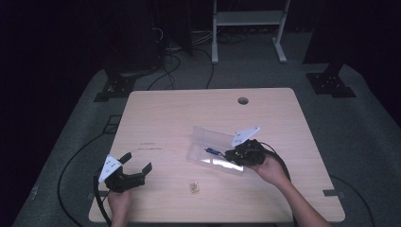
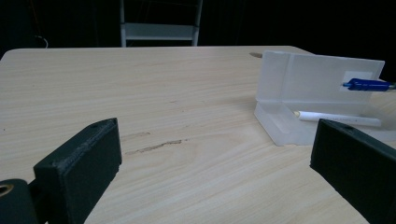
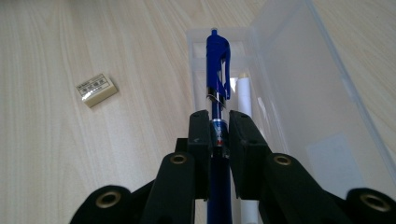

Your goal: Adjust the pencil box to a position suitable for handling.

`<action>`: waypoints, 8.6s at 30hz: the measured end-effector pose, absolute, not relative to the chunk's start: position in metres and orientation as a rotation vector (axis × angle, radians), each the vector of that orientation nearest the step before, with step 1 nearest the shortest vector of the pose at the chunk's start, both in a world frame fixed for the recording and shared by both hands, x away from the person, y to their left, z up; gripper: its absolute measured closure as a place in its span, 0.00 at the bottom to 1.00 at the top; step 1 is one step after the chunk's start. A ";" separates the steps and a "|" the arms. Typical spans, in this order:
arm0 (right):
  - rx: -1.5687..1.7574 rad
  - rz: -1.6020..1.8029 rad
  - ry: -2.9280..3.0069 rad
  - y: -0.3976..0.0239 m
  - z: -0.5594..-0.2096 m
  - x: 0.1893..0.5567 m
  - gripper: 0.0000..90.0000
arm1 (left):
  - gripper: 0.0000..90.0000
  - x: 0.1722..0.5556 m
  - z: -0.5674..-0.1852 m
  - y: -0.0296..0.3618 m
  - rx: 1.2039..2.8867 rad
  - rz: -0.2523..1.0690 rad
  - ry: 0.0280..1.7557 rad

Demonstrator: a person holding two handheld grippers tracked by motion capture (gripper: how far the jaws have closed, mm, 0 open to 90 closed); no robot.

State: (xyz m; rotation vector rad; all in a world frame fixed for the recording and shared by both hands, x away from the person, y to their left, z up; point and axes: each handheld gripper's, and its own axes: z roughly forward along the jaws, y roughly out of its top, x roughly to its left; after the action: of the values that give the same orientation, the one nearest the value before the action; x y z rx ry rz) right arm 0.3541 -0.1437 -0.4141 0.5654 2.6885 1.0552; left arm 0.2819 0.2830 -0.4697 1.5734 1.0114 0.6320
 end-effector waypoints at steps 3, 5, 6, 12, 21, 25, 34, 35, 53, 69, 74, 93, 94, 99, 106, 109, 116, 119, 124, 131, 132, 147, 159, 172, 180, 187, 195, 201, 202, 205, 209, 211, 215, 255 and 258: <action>0.576 1.057 2.691 -0.142 -0.417 0.357 0.88 | 0.01 0.282 -0.470 0.283 1.575 0.631 1.012; 0.571 1.056 2.691 -0.141 -0.419 0.359 0.88 | 0.01 0.282 -0.470 0.283 1.575 0.631 1.012; 0.575 1.051 2.693 -0.140 -0.419 0.360 0.88 | 0.01 0.282 -0.470 0.283 1.575 0.631 1.011; 0.601 1.049 2.698 -0.139 -0.423 0.365 0.88 | 0.01 0.282 -0.470 0.283 1.575 0.631 1.010; 0.612 1.041 2.707 -0.139 -0.429 0.371 0.88 | 0.01 0.283 -0.470 0.282 1.576 0.631 1.010; 0.620 1.035 2.711 -0.138 -0.431 0.373 0.88 | 0.01 0.283 -0.470 0.283 1.576 0.629 1.011; 0.618 1.020 2.741 -0.132 -0.439 0.377 0.88 | 0.01 0.282 -0.470 0.283 1.573 0.630 1.010; 0.618 1.010 2.744 -0.131 -0.440 0.377 0.88 | 0.01 0.282 -0.470 0.284 1.573 0.630 1.012; 0.623 0.972 2.794 -0.127 -0.460 0.381 0.88 | 0.01 0.282 -0.469 0.284 1.568 0.632 1.012; 0.675 0.953 2.814 -0.128 -0.472 0.385 0.88 | 0.01 0.281 -0.469 0.284 1.568 0.632 1.011; 0.682 0.951 2.818 -0.128 -0.476 0.385 0.87 | 0.01 0.282 -0.469 0.284 1.569 0.633 1.010; 0.708 1.027 2.785 -0.134 -0.468 0.385 0.77 | 0.01 0.282 -0.469 0.284 1.571 0.632 1.010; 0.710 1.038 2.778 -0.134 -0.465 0.384 0.76 | 0.01 0.282 -0.469 0.284 1.571 0.632 1.009; 0.699 1.068 2.761 -0.136 -0.455 0.380 0.74 | 0.01 0.282 -0.469 0.284 1.570 0.630 1.011; 0.619 1.090 2.772 -0.128 -0.445 0.367 0.71 | 0.01 0.282 -0.469 0.284 1.572 0.630 1.011; 0.585 1.089 2.776 -0.123 -0.443 0.361 0.69 | 0.01 0.282 -0.469 0.284 1.573 0.630 1.009; 0.521 1.109 2.800 -0.112 -0.441 0.350 0.65 | 0.01 0.282 -0.469 0.284 1.570 0.630 1.012; 0.502 1.120 2.810 -0.108 -0.441 0.347 0.62 | 0.01 0.282 -0.469 0.284 1.572 0.629 1.011; 0.465 1.122 2.837 -0.098 -0.443 0.343 0.59 | 0.01 0.282 -0.469 0.284 1.571 0.630 1.012; 0.420 1.129 2.861 -0.085 -0.448 0.337 0.57 | 0.01 0.282 -0.469 0.284 1.567 0.631 1.011; 0.413 1.131 2.865 -0.084 -0.449 0.337 0.57 | 0.01 0.282 -0.469 0.284 1.569 0.633 1.010; 0.350 1.143 2.903 -0.065 -0.457 0.328 0.56 | 0.01 0.281 -0.469 0.284 1.566 0.634 1.009; 0.317 1.138 2.927 -0.053 -0.463 0.324 0.55 | 0.01 0.281 -0.469 0.284 1.567 0.632 1.010; 0.287 1.096 2.942 -0.040 -0.472 0.321 0.54 | 0.01 0.281 -0.468 0.285 1.567 0.633 1.009; 0.275 1.077 2.951 -0.038 -0.475 0.321 0.56 | 0.01 0.281 -0.469 0.285 1.565 0.633 1.009; 0.258 1.052 2.954 -0.034 -0.477 0.320 0.58 | 0.01 0.281 -0.468 0.285 1.564 0.632 1.010; 0.251 1.056 2.959 -0.034 -0.478 0.320 0.60 | 0.01 0.281 -0.468 0.284 1.564 0.633 1.008; 0.239 1.064 2.969 -0.033 -0.478 0.319 0.61 | 0.01 0.281 -0.468 0.285 1.563 0.632 1.011; 0.238 1.064 2.970 -0.033 -0.478 0.319 0.61 | 0.01 0.281 -0.468 0.285 1.563 0.632 1.011; 0.242 1.074 2.971 -0.034 -0.477 0.319 0.61 | 0.01 0.281 -0.468 0.285 1.564 0.633 1.010; 0.242 1.085 2.961 -0.035 -0.474 0.320 0.62 | 0.01 0.281 -0.468 0.285 1.563 0.633 1.010; 0.257 1.095 2.955 -0.037 -0.471 0.322 0.62 | 0.01 0.281 -0.468 0.285 1.563 0.633 1.010; 0.263 1.100 2.940 -0.040 -0.468 0.323 0.62 | 0.01 0.281 -0.468 0.285 1.564 0.633 1.009; 0.357 1.169 2.815 -0.046 -0.420 0.363 0.62 | 0.01 0.282 -0.469 0.283 1.566 0.629 1.006; 0.362 1.171 2.813 -0.045 -0.417 0.364 0.62 | 0.01 0.282 -0.469 0.284 1.565 0.631 1.005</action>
State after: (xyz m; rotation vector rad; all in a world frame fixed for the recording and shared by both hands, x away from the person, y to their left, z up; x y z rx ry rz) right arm 0.3640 -0.0454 -0.4170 0.3621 2.8131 1.1710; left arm 0.2824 0.2836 -0.4693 1.5649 1.0046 0.6309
